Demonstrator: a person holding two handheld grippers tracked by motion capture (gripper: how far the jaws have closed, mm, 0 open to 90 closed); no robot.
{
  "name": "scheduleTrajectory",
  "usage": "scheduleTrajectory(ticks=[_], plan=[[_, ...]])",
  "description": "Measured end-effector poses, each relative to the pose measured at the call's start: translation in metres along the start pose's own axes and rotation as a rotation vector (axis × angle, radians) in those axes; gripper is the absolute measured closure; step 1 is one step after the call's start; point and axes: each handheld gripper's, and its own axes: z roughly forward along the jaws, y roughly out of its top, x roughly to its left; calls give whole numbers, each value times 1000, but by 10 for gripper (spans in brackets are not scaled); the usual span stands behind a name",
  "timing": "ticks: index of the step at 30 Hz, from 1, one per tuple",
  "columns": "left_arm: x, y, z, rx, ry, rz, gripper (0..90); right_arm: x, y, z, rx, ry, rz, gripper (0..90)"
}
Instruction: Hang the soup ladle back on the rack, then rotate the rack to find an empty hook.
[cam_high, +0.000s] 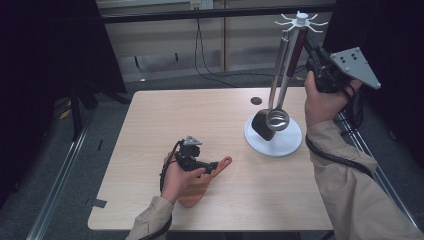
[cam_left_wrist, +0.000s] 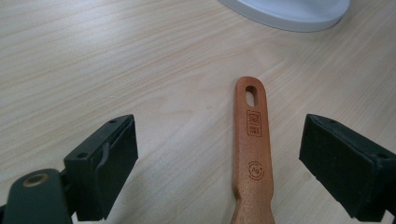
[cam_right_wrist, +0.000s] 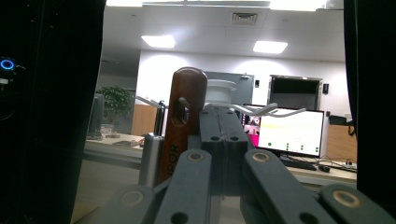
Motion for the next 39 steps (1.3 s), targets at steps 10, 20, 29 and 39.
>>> scheduleTrajectory(ticks=[10,20,29,39], plan=[[0,0,0,-7,-1,-2,114,5,2,3,8,10,-6,900],[0,2,-1,-5,1,4,114,11,3,5,12,22,-11,900],[-1,2,-1,-7,-2,-1,114,15,3,7,19,28,-14,900],[-1,3,-1,-11,-2,-1,114,19,3,10,21,39,-19,900]])
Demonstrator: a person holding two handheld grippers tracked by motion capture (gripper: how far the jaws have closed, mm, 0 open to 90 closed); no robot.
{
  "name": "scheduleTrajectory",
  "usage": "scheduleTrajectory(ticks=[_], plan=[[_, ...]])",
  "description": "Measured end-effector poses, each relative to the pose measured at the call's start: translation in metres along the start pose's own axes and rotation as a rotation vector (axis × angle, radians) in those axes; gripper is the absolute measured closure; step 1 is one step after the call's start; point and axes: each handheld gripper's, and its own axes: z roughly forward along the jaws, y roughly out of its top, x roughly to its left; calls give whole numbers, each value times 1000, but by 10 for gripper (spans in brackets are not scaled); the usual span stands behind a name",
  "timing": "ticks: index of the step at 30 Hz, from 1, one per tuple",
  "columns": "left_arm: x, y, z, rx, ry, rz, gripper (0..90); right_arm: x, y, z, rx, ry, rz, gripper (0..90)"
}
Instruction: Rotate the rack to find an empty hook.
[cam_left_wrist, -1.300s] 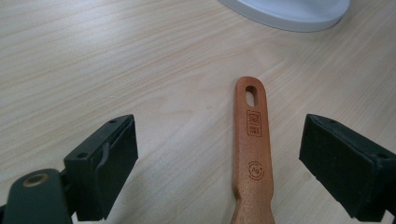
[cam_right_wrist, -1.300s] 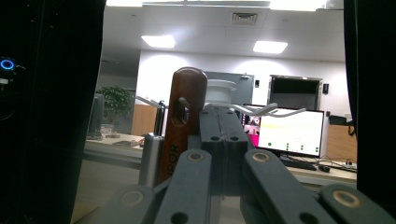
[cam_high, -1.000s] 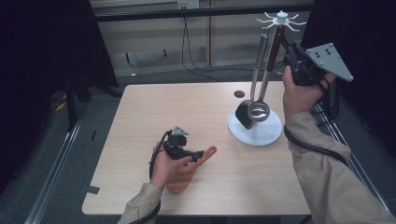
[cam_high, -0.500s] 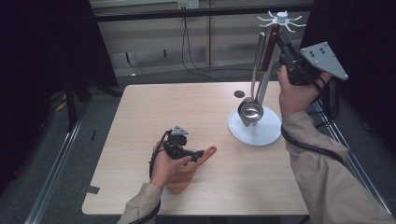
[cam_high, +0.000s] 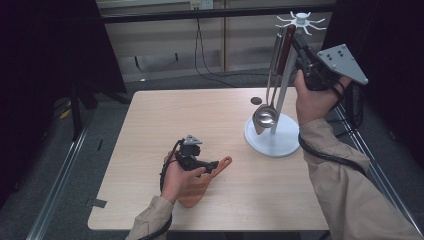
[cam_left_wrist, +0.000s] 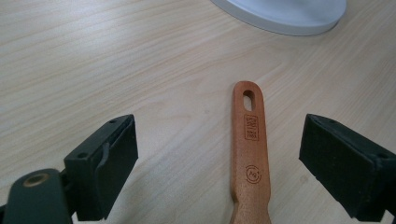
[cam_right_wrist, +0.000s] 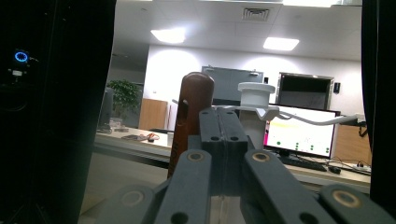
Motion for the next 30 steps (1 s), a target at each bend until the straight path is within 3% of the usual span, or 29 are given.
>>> scheduleTrajectory(ticks=[11,19,30], plan=[[1,0,-2,-1,7,6,114,-1,-2,-3,19,-12,6,900],[0,1,-2,-1,7,7,114,-12,-4,-6,57,-57,30,900],[0,0,-2,0,1,5,114,-22,3,-6,37,-82,31,900]])
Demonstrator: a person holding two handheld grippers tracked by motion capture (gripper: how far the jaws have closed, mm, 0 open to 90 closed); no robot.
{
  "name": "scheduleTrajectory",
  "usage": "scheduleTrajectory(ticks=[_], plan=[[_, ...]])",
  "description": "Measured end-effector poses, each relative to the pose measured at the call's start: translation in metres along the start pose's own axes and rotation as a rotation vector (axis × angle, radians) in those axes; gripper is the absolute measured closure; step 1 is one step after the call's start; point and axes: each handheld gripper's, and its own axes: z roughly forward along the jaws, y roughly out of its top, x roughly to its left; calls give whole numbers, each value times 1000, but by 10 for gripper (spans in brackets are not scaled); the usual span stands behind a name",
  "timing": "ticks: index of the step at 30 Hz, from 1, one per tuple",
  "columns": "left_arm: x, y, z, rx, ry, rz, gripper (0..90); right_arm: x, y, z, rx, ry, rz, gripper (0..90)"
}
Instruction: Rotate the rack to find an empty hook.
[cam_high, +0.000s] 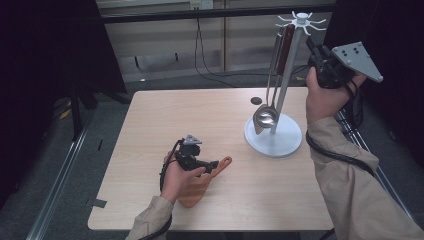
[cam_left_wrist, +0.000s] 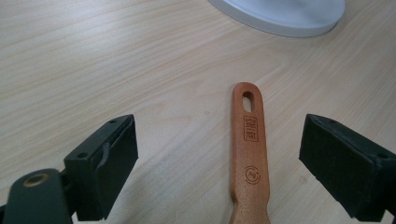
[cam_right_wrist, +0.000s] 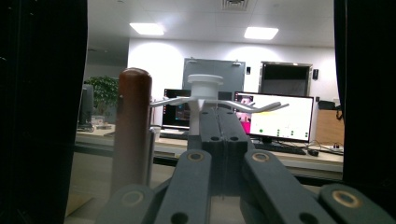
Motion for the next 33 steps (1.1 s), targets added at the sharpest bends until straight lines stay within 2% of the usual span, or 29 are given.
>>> scheduleTrajectory(ticks=[11,33], plan=[[0,0,1,-4,1,-3,114,1,3,0,-11,31,-7,900],[0,0,0,1,6,1,114,4,2,3,-4,70,13,900]])
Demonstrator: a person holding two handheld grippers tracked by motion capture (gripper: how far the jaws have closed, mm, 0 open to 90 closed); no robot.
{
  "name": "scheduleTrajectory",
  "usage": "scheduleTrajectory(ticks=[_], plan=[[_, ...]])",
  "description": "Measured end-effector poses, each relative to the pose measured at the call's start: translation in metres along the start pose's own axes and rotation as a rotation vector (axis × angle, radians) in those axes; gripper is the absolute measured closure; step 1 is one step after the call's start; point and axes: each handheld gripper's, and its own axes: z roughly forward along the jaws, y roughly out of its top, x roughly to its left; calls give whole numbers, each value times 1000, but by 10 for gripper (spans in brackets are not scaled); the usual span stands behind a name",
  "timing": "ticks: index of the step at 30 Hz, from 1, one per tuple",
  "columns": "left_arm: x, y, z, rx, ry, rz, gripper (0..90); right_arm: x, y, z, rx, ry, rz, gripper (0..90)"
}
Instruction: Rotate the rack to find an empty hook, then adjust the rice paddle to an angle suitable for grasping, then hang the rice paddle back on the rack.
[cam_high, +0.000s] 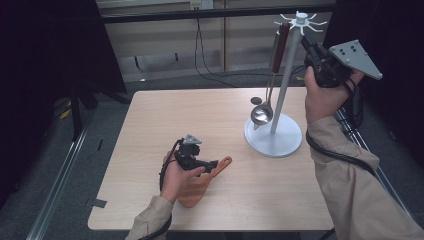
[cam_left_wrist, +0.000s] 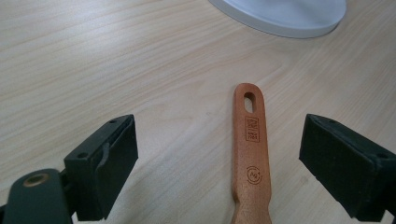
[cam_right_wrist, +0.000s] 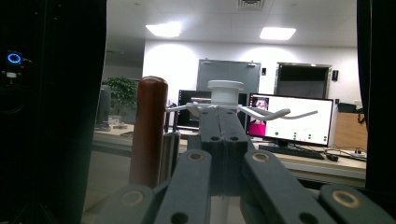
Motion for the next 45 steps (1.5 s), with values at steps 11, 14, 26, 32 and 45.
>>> scheduleTrajectory(ticks=[11,14,26,32,45], plan=[[0,0,-1,3,2,4,114,-2,-1,-3,-3,8,23,900],[0,0,-1,0,3,2,114,-3,-4,-7,-1,18,36,855],[0,0,-1,16,1,17,115,-4,-27,-26,40,70,74,635],[1,-1,-1,30,9,28,119,-3,-40,-36,79,95,84,549],[-6,0,2,36,-38,31,258,1,-82,-60,224,144,90,304]])
